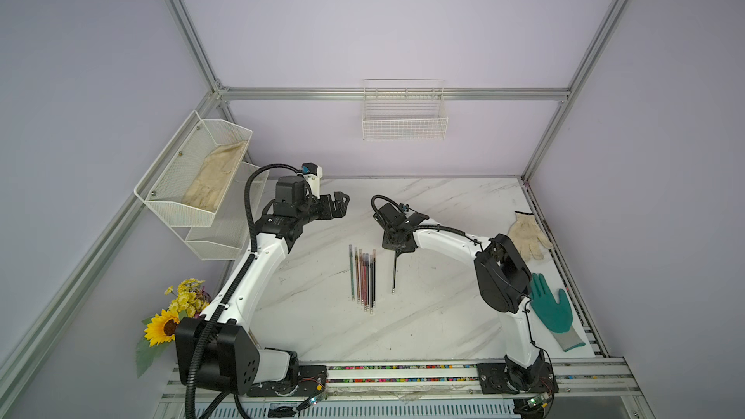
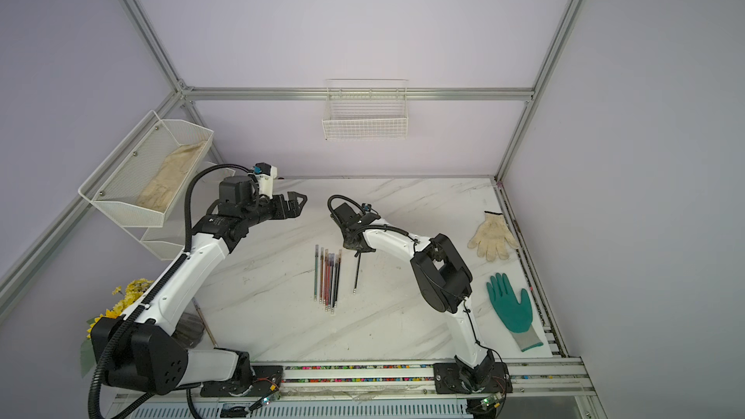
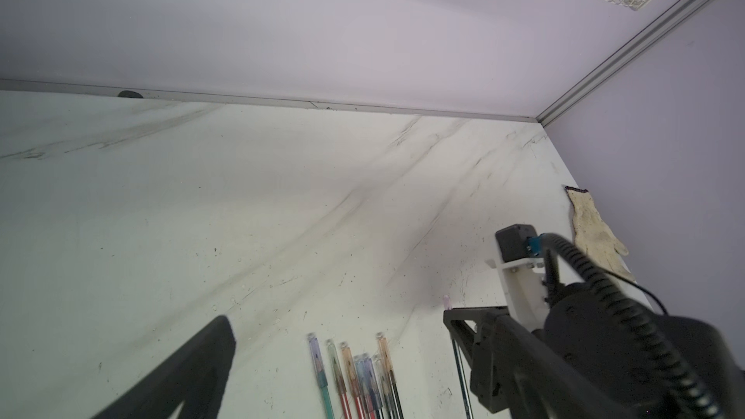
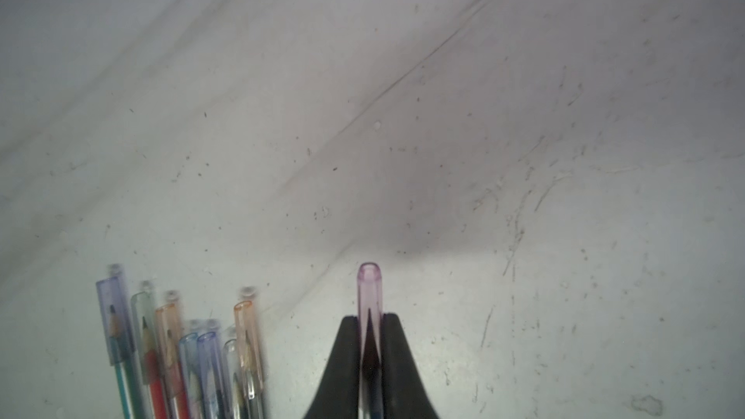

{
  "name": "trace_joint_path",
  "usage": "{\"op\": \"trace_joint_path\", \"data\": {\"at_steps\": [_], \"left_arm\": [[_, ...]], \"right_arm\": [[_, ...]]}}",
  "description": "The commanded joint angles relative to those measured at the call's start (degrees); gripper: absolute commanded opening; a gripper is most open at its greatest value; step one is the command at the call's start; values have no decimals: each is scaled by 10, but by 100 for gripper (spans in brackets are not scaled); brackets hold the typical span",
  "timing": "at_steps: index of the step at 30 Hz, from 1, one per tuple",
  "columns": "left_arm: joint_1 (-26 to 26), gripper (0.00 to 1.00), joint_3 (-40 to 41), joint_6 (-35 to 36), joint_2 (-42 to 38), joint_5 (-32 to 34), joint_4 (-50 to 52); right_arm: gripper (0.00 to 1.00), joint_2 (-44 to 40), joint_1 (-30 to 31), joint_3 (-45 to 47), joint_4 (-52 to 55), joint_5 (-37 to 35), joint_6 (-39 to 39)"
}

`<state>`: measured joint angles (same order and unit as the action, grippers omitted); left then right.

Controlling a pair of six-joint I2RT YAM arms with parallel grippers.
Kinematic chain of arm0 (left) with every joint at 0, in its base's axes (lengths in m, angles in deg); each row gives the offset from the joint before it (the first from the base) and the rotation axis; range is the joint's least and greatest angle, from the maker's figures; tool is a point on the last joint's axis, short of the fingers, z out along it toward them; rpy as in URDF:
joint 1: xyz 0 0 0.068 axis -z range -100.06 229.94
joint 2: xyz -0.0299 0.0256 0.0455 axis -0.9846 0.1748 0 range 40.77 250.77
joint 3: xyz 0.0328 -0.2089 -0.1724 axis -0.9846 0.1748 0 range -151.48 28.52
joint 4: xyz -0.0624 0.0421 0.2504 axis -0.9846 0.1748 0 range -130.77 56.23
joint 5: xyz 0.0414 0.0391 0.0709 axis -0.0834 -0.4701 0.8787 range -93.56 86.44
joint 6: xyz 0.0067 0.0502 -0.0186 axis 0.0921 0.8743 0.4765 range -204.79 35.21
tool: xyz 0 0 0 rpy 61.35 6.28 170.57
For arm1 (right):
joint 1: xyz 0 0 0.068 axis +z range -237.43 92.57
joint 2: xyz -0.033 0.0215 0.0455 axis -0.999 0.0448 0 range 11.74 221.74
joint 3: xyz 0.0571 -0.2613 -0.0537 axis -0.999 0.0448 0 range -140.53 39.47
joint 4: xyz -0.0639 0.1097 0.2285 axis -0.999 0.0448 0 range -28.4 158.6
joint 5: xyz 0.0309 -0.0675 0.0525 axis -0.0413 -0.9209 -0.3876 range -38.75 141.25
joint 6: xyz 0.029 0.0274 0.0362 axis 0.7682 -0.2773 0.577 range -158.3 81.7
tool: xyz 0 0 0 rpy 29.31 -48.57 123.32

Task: Remove the protective cover of the pencils
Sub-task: Pick up the pencil from the center of the board, then remove the protective sleeve from the pencil.

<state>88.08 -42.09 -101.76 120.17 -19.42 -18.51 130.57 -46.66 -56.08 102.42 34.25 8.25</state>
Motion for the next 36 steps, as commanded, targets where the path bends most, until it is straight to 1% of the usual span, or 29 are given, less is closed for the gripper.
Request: {"op": "trace_joint_path", "data": {"at_steps": [1, 5, 7, 11, 15, 20, 25, 31, 36], "left_arm": [[-4, 97, -58, -1, 38, -59, 5], [0, 84, -75, -19, 85, -154, 2], [7, 80, -81, -31, 105, -207, -10], [34, 80, -84, -60, 143, -322, -49], [73, 79, -96, -68, 178, -372, -50], [115, 77, -100, -72, 208, -385, -50], [135, 75, -104, -76, 226, -386, -50], [137, 72, -103, -81, 235, -372, -49], [137, 64, -105, -83, 240, -374, -50]], "right_arm": [[2, -44, -32, 5, 8, 12, -14], [2, -76, -63, 5, 2, 26, -27], [2, -89, -73, 4, -2, 27, -29], [2, -107, -82, 3, -23, 31, -33], [2, -112, -83, 1, -46, 49, -32], [2, -110, -84, 2, -79, 83, -18], [2, -109, -83, 2, -99, 98, -6], [2, -113, -83, 4, -110, 112, 6], [2, -118, -83, 12, -124, 128, 14]]}}
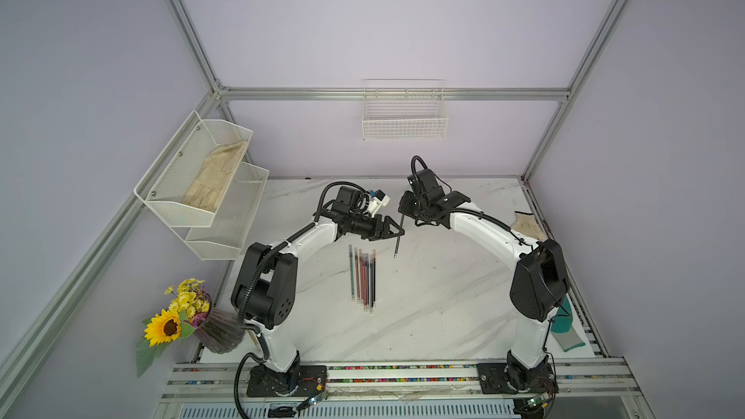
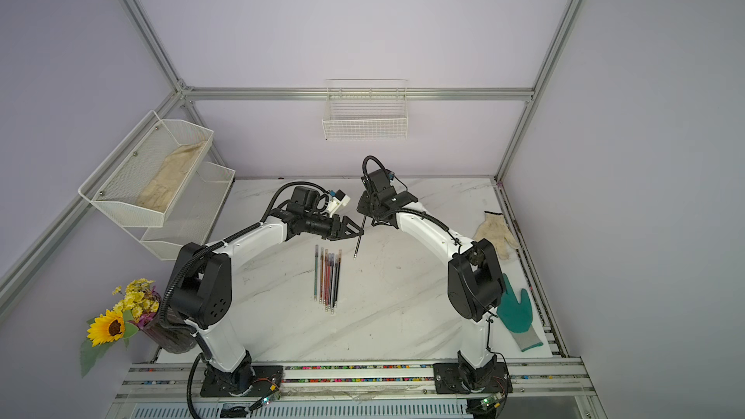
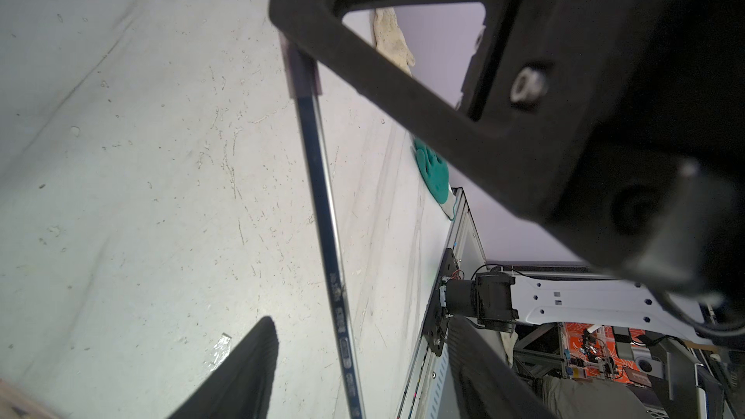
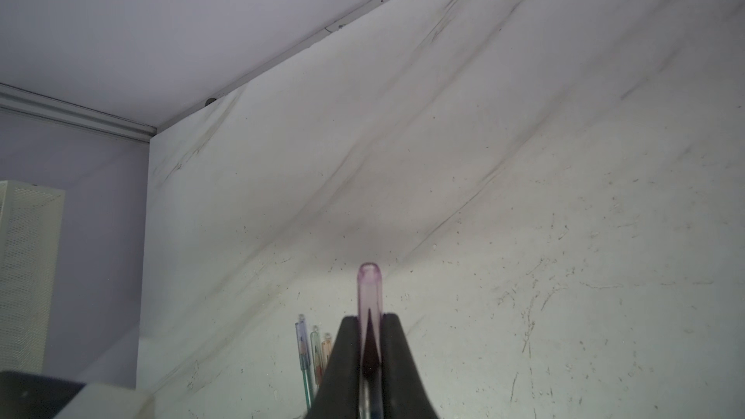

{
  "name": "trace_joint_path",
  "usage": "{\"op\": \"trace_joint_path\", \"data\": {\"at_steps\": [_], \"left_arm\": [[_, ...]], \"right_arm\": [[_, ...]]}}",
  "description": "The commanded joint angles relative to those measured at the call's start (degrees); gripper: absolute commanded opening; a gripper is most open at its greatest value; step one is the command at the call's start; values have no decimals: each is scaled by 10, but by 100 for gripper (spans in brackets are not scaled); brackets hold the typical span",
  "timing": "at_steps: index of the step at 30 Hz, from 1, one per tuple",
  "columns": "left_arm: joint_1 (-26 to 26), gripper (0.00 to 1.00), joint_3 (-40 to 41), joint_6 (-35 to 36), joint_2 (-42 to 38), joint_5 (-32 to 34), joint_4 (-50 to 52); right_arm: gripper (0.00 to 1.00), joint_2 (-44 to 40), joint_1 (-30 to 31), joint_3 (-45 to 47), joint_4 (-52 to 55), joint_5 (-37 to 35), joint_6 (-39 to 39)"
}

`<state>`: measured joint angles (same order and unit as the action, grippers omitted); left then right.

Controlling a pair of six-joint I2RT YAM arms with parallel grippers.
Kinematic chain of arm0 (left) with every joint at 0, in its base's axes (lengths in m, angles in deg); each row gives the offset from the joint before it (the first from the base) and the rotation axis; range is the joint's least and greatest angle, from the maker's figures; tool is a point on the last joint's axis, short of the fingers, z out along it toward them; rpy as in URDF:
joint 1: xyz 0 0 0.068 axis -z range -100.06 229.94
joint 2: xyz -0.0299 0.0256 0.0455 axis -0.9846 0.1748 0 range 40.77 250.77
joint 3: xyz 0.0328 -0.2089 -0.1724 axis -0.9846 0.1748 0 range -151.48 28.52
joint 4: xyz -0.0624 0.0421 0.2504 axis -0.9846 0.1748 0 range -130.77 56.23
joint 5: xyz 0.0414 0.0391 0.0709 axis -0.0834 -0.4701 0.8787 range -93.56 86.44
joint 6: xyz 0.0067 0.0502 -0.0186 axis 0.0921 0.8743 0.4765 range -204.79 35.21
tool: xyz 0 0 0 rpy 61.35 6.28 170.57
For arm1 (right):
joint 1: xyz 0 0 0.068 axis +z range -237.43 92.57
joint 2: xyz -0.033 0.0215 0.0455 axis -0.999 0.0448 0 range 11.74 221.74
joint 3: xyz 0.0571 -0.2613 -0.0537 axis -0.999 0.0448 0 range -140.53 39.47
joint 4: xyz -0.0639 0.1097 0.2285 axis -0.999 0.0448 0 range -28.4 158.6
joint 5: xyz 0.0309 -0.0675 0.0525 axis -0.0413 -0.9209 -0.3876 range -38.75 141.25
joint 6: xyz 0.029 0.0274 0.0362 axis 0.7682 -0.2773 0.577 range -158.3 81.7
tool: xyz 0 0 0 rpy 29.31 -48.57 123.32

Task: Remove the protective cover of the pencils
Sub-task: Remove the protective sleeve from the pencil.

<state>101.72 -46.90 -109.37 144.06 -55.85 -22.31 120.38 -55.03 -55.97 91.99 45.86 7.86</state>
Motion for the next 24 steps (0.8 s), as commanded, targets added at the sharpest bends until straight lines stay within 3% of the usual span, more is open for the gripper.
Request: {"op": "trace_joint_path", "data": {"at_steps": [1, 14, 20, 22, 24], "left_arm": [[1, 63, -57, -6, 2, -9, -12], [1, 50, -62, -2, 9, -3, -2], [1, 30, -68, 1, 15, -7, 7], [1, 29, -70, 2, 17, -7, 11], [1, 22, -71, 4, 17, -7, 12]], "right_arm": [[2, -17, 1, 12, -24, 13, 20], [2, -38, 1, 38, -74, 37, 45], [3, -42, 0, 37, -81, 35, 45], [3, -43, 1, 37, -83, 34, 45], [3, -43, 0, 36, -83, 35, 45]]}}
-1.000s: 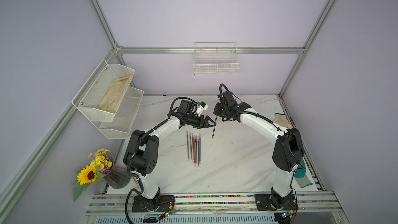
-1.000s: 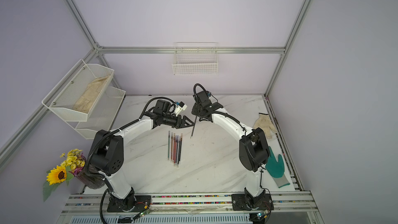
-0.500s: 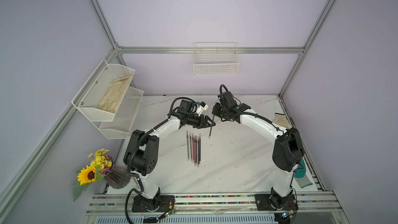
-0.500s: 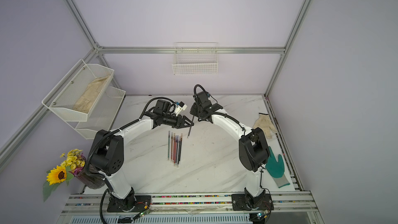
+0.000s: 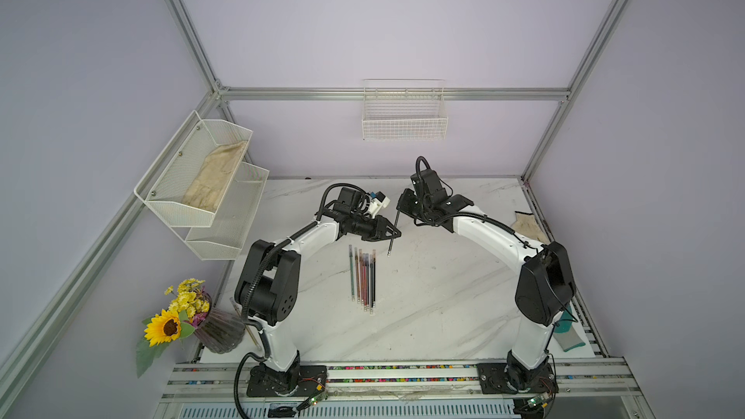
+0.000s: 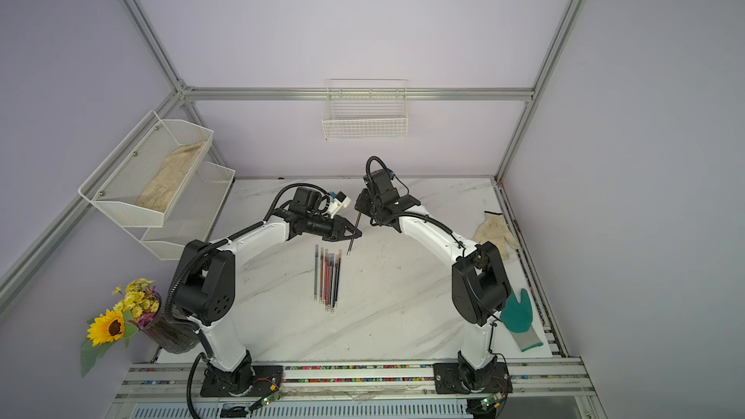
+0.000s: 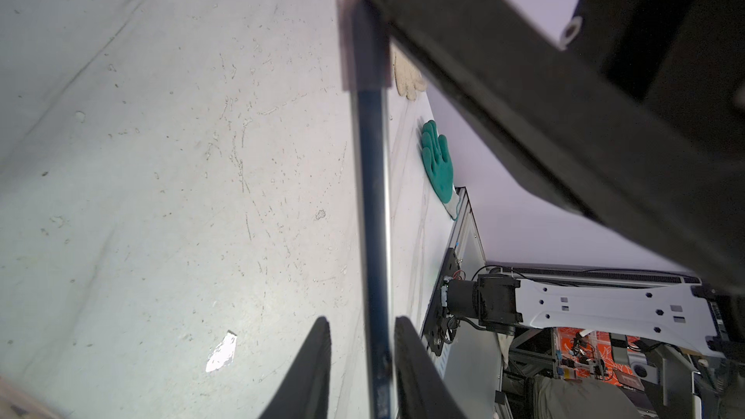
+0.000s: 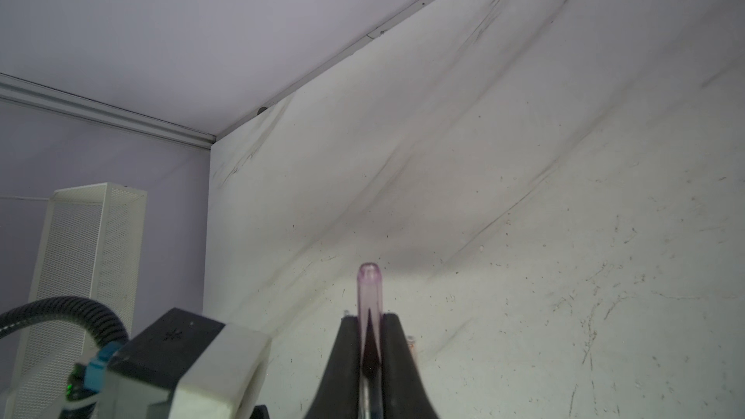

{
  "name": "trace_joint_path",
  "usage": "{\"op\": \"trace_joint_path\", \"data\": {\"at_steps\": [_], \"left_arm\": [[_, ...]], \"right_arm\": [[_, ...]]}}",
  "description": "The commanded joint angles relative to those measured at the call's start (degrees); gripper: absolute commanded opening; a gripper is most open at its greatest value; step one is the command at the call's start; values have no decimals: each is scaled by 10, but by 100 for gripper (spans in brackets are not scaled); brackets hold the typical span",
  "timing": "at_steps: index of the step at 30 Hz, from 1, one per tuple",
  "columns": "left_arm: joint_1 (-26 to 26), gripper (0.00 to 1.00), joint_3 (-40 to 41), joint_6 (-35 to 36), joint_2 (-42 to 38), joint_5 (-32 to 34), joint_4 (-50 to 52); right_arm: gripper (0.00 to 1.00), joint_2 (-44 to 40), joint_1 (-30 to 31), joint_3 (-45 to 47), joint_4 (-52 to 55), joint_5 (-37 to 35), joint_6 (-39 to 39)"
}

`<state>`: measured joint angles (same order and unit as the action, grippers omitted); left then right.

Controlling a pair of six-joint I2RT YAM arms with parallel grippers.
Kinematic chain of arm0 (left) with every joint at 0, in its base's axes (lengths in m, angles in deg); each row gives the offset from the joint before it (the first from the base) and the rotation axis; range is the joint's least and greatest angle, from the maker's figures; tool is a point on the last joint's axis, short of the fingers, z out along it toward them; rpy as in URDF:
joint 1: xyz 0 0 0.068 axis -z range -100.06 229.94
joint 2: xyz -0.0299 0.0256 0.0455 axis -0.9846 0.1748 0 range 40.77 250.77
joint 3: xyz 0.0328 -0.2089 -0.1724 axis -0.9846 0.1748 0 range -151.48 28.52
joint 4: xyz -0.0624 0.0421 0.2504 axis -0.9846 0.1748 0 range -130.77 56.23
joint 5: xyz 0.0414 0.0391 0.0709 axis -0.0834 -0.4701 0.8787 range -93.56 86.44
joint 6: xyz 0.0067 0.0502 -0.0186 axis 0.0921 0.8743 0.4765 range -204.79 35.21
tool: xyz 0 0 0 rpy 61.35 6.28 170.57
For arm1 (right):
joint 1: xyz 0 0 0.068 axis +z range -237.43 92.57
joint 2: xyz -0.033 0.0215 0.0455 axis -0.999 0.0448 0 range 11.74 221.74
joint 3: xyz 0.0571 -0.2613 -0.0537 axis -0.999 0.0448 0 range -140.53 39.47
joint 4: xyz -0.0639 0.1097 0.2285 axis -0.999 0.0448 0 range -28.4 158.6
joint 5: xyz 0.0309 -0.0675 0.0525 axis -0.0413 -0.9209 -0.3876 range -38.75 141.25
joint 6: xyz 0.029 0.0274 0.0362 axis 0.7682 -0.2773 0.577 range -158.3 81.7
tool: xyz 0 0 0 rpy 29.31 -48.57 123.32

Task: Remove the protective cover of the pencils
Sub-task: Remove the protective sleeve from the pencil.

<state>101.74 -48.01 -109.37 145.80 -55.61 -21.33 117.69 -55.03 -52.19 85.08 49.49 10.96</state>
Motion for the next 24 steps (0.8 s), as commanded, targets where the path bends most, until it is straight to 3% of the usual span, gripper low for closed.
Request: {"op": "trace_joint_path", "data": {"at_steps": [1, 5, 15, 24], "left_arm": [[1, 17, -60, 5, -2, -10, 3], [1, 0, -63, 13, -3, -8, 12], [-2, 0, -95, 70, -1, 40, 92], [-1, 0, -121, 141, 1, 112, 168]], "right_arm": [[3, -15, 1, -1, -14, -1, 14], [3, -17, 0, 2, -14, -1, 14], [10, -33, 0, 19, -16, -11, -30], [40, -49, -13, 36, -47, 47, -100]]}}
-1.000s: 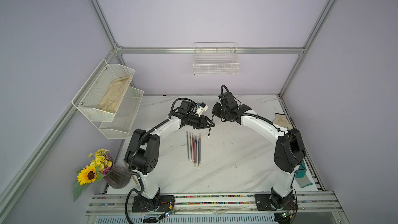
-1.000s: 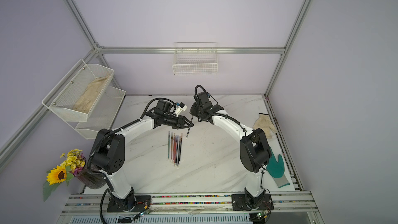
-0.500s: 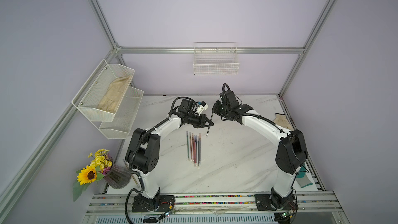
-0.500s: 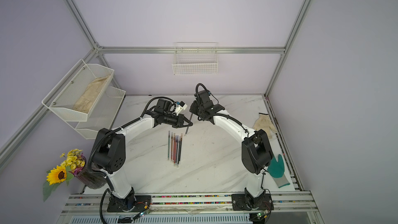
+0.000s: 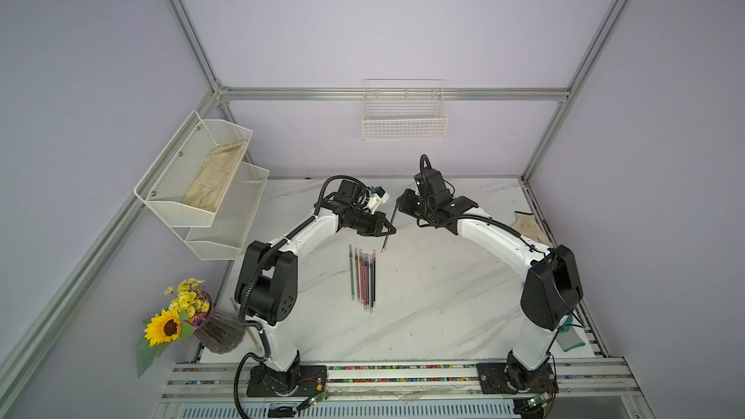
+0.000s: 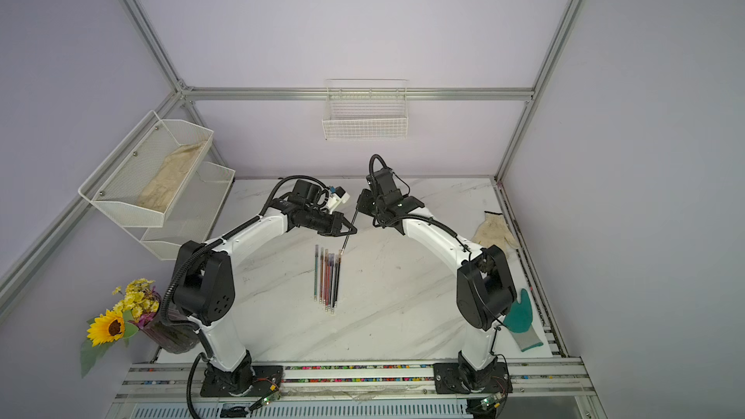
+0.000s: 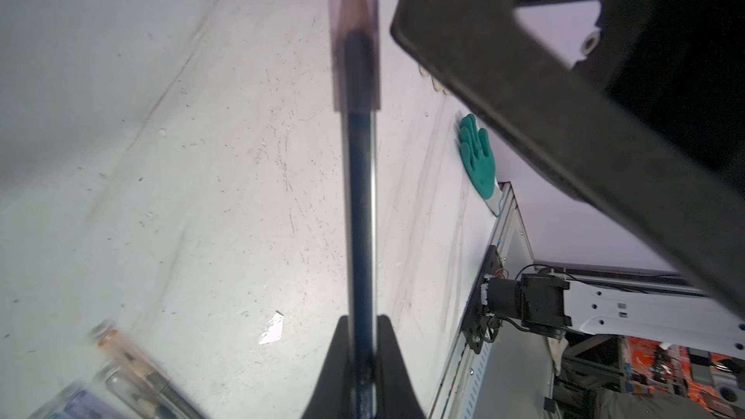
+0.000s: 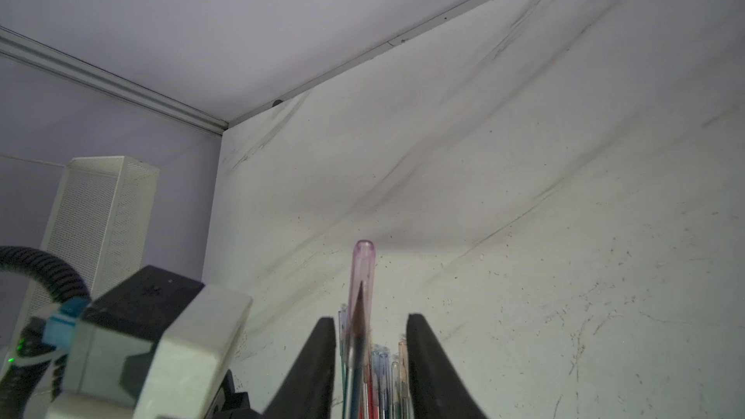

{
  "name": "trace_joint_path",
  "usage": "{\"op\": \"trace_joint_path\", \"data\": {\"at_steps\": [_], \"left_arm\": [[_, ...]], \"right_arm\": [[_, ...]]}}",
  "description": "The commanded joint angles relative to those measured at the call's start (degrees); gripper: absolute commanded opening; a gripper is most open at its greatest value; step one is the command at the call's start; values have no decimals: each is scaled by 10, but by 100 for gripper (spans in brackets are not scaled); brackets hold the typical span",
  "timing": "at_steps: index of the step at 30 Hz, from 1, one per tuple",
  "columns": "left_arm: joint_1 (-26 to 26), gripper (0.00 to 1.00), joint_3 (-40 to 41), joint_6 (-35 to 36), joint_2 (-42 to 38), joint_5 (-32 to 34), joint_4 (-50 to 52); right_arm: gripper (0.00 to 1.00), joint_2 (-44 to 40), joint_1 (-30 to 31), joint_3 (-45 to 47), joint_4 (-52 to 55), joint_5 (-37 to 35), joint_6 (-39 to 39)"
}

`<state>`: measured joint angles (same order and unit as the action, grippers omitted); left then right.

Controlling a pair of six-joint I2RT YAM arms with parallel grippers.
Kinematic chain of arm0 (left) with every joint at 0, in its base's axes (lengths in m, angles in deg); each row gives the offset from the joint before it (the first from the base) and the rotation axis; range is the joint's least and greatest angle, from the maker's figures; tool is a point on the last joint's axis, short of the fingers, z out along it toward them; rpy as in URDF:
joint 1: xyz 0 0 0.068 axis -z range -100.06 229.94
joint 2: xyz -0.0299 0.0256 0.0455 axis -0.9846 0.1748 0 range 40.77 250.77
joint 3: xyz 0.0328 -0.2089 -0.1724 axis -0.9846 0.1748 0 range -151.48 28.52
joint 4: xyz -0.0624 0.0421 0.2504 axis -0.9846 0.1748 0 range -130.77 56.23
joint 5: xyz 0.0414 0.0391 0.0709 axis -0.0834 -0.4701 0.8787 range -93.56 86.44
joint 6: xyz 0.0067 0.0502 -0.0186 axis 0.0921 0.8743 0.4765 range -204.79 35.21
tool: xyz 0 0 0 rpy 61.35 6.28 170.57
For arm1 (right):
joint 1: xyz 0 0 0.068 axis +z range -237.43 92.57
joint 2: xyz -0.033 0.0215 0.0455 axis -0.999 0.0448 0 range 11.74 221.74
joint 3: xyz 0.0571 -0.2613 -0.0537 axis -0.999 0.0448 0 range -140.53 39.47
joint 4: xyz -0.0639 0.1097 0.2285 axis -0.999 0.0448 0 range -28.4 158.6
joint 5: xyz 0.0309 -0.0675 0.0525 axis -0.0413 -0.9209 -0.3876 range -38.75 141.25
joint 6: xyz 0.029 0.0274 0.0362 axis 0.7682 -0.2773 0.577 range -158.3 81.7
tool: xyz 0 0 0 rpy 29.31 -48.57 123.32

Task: Remove the protective cover of the pencils
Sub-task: Remove the protective sleeve from the pencil.

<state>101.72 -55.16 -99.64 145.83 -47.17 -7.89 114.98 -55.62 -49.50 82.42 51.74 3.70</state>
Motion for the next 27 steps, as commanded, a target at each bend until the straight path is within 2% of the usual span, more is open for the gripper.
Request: {"op": "trace_joint_path", "data": {"at_steps": [1, 2, 3, 7, 12, 13, 17, 27], "left_arm": [[-1, 0, -52, 48, 2, 35, 39], [-2, 0, -53, 52, 3, 40, 43], [-2, 0, -55, 54, 4, 44, 47], [-1, 0, -61, 70, 3, 71, 67], [0, 0, -69, 83, 4, 72, 81], [0, 0, -71, 87, 4, 75, 85], [4, 0, -77, 104, -1, 108, 102], [36, 0, -88, 134, -5, 195, 133]], "right_arm": [[46, -27, -8, 11, -23, 26, -30], [51, -32, -10, 14, -25, 28, -34], [53, -37, -12, 16, -28, 30, -37], [54, -65, -24, 30, -27, 27, -49], [55, -109, -41, 65, -27, 27, -68], [61, -117, -42, 72, -27, 24, -75], [61, -134, -44, 99, -34, 30, -94], [61, -121, -54, 140, -79, 113, -88]]}}
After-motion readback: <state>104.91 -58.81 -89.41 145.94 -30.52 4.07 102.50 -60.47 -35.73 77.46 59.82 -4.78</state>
